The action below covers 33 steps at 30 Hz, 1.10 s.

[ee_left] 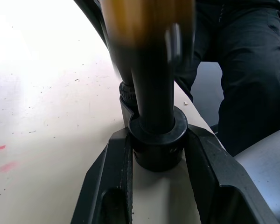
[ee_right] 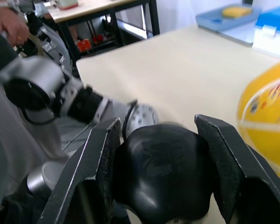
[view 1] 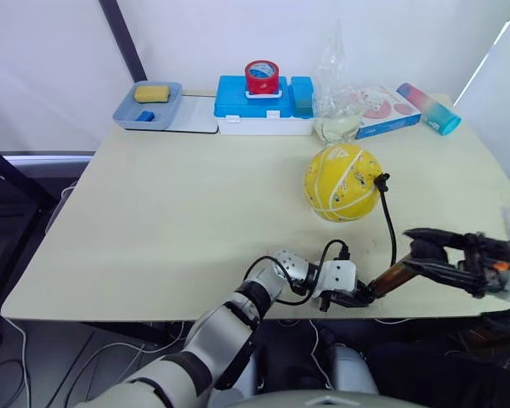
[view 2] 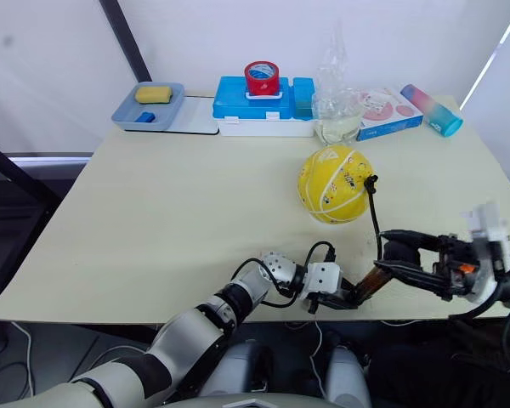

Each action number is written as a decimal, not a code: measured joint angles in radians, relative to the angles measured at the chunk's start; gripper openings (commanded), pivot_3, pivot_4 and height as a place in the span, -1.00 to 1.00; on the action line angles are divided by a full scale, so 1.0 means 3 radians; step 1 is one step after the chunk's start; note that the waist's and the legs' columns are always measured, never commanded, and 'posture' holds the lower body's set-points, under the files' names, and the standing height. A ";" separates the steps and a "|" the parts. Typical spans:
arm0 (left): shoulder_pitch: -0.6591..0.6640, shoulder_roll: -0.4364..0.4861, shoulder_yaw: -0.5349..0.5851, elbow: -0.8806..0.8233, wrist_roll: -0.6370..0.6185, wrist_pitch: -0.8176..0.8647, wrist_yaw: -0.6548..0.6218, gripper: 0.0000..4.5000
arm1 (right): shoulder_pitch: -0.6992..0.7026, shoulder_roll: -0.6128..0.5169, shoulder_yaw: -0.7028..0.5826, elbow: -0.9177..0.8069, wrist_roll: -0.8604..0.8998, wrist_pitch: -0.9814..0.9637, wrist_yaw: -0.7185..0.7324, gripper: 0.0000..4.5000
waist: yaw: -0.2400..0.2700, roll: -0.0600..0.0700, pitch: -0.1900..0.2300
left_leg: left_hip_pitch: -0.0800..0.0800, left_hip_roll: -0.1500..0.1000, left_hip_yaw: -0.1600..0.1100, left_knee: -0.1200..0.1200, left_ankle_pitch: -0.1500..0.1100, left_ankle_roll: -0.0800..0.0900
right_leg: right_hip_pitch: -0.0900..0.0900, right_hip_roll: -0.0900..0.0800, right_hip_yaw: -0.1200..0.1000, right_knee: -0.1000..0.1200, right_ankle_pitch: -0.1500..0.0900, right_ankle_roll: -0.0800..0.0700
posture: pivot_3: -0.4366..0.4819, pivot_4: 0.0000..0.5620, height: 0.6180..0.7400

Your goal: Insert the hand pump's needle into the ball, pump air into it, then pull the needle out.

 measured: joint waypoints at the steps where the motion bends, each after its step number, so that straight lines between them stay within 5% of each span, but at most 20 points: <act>1: 0.0003 0.0000 0.0000 -0.0001 -0.0001 0.0000 0.0000 -0.51 | -0.0019 -0.0045 -0.0088 -0.0015 0.0087 0.0055 -0.0007 -0.09 | 0.0001 -0.0002 0.0001 | 0.0000 0.0000 -0.0001 0.0000 0.0000 0.0000 | 0.0000 0.0000 -0.0002 -0.0001 0.0000 0.0000 | -0.05 -0.47 0.99; 7: 0.0011 0.0002 0.0003 -0.0009 -0.0007 -0.0001 -0.0001 -0.51 | -0.0231 -0.0439 -0.0659 0.0042 0.0802 0.0641 -0.0203 -0.09 | 0.0001 0.0001 0.0002 | -0.0001 0.0000 -0.0001 0.0000 0.0000 -0.0001 | 0.0000 0.0000 -0.0002 -0.0001 -0.0001 -0.0001 | -0.05 -0.47 0.99; 15: 0.0007 0.0000 0.0004 -0.0020 -0.0016 -0.0004 -0.0005 -0.51 | -0.0390 -0.0570 -0.0670 0.0090 0.0830 0.0921 -0.0267 -0.09 | 0.0001 0.0006 0.0006 | -0.0005 0.0000 -0.0001 0.0000 0.0001 0.0002 | -0.0004 0.0000 -0.0002 0.0000 -0.0001 -0.0001 | -0.05 -0.47 0.99; 24: 0.0011 0.0007 0.0006 -0.0007 -0.0016 0.0002 0.0000 -0.51 | -0.0115 0.0162 0.0223 -0.0048 -0.0214 0.0017 -0.0049 -0.09 | -0.0005 -0.0001 0.0001 | -0.0002 0.0000 -0.0002 0.0000 0.0007 0.0012 | -0.0001 0.0002 -0.0003 0.0001 -0.0001 -0.0001 | -0.05 -0.47 0.99; 33: 0.0016 0.0009 0.0005 -0.0014 -0.0015 0.0005 0.0003 -0.51 | 0.0096 0.0396 0.0671 0.0241 -0.0849 -0.0628 0.0093 -0.09 | -0.0008 -0.0003 -0.0003 | -0.0001 0.0001 -0.0004 0.0000 0.0008 0.0011 | -0.0001 0.0002 -0.0005 0.0002 -0.0001 -0.0002 | -0.05 -0.47 0.99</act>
